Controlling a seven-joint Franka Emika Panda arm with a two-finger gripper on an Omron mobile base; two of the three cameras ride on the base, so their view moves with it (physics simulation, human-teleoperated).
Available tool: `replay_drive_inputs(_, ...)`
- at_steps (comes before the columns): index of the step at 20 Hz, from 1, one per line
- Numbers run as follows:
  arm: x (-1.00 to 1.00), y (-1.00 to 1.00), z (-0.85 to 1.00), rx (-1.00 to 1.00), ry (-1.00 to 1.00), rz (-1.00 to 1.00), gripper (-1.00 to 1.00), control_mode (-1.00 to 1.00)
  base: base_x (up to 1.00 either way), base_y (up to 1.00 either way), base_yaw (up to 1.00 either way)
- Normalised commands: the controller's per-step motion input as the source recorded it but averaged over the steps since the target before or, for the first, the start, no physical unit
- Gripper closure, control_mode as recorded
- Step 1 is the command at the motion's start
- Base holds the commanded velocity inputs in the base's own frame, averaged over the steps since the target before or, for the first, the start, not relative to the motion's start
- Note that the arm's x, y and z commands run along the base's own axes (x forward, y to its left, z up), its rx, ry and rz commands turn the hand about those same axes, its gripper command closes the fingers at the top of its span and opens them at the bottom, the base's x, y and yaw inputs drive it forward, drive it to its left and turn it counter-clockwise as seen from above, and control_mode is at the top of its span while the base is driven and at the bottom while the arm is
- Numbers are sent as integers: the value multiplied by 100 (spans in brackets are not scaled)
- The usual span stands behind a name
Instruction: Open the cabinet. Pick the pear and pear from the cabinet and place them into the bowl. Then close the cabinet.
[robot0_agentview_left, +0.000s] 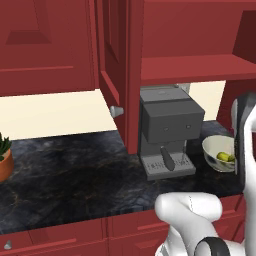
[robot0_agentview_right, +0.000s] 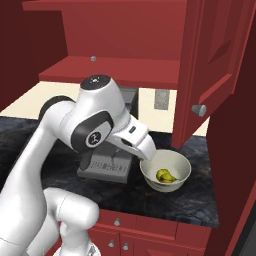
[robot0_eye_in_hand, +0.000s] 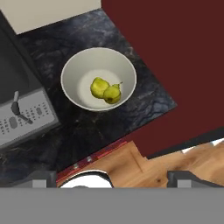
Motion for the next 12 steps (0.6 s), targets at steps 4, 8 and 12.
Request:
replay_drive_inputs(4,-66,12,34,-1,-4,-6,-100,-100,0,0,0)
replay_drive_inputs(8,-57,13,30,-3,-6,-5,-100,-100,0,0,0)
replay_drive_inputs(12,-48,16,25,-5,-6,-4,-100,-100,0,0,0)
